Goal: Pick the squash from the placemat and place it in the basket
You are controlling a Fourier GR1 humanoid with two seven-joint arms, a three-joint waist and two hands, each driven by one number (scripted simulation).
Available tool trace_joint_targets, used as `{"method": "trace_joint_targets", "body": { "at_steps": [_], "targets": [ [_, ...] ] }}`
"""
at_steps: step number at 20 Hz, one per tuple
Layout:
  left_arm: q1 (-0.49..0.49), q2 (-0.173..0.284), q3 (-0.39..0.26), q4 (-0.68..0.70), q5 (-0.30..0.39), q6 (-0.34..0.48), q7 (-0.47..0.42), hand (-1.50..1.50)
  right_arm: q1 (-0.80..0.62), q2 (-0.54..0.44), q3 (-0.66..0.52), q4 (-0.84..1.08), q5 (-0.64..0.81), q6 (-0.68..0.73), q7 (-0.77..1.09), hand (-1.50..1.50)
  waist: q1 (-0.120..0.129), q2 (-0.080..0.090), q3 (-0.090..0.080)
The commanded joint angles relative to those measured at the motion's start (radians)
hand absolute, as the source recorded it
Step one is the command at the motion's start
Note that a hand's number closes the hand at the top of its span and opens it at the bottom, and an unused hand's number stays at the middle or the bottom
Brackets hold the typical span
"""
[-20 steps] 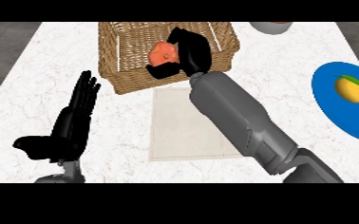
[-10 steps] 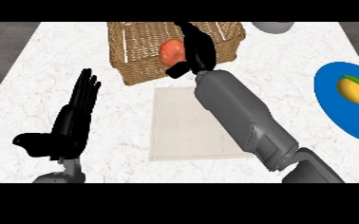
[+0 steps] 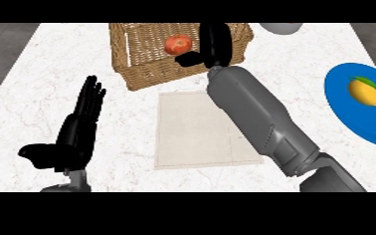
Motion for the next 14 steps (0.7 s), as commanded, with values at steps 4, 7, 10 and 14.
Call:
{"method": "trace_joint_targets", "body": {
  "at_steps": [4,7,10,14],
  "targets": [
    [0.061,0.023,0.030,-0.029,0.033,-0.029,-0.013,0.00,0.040,-0.078,-0.017,-0.167,0.073,-0.021,0.171,-1.50,-0.027,-0.013,0.000],
    [-0.010,0.009,0.035,0.008,0.025,-0.006,0.006,0.00,0.106,-0.146,-0.103,-0.268,-0.008,-0.002,0.110,-1.50,-0.033,-0.010,0.000],
    [-0.062,0.008,0.029,0.022,-0.009,0.026,0.053,0.00,0.128,-0.220,-0.142,-0.388,-0.033,0.062,0.133,-1.50,-0.034,-0.008,0.000],
    [-0.071,0.054,0.092,0.037,0.064,-0.039,0.036,0.00,0.263,-0.312,-0.153,-0.591,-0.054,0.166,0.132,-1.50,-0.032,-0.007,0.000]
  ]
}}
